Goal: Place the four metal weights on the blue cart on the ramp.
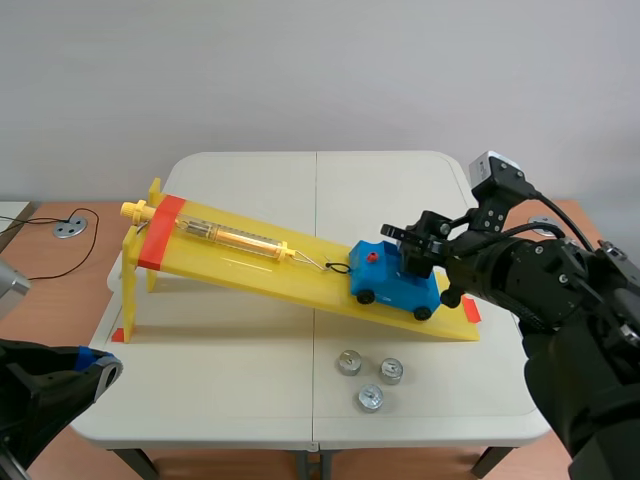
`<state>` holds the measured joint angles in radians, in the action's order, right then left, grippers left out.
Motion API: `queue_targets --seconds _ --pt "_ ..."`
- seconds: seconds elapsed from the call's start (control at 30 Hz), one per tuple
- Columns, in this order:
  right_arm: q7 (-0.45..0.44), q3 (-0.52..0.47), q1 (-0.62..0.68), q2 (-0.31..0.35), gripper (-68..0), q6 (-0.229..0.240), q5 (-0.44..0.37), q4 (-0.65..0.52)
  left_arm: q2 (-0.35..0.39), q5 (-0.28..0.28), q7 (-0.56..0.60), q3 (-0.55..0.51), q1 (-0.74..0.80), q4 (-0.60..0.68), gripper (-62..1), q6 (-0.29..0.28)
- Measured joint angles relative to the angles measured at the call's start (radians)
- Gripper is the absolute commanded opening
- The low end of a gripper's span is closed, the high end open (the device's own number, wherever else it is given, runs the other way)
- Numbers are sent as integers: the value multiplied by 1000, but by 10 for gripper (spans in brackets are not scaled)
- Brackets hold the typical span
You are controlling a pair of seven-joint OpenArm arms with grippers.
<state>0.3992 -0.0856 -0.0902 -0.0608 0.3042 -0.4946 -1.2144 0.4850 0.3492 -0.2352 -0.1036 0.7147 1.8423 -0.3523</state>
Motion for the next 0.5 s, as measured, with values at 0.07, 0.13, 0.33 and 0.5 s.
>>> queue_targets --seconds 0.07,0.13,0.33,0.5 --pt "9 -18 2 0 -429 43 0 -6 0 0 0 0 0 0 -558 0" --pt "24 -35 11 2 -429 78 -6 -34 0 0 0 0 0 0 -558 0" --pt "39 -51 106 64 -429 127 -19 -238 0 0 0 0 0 0 -558 0" --pt "48 -51 220 155 -429 143 -19 -422 0 0 0 0 0 0 -558 0"
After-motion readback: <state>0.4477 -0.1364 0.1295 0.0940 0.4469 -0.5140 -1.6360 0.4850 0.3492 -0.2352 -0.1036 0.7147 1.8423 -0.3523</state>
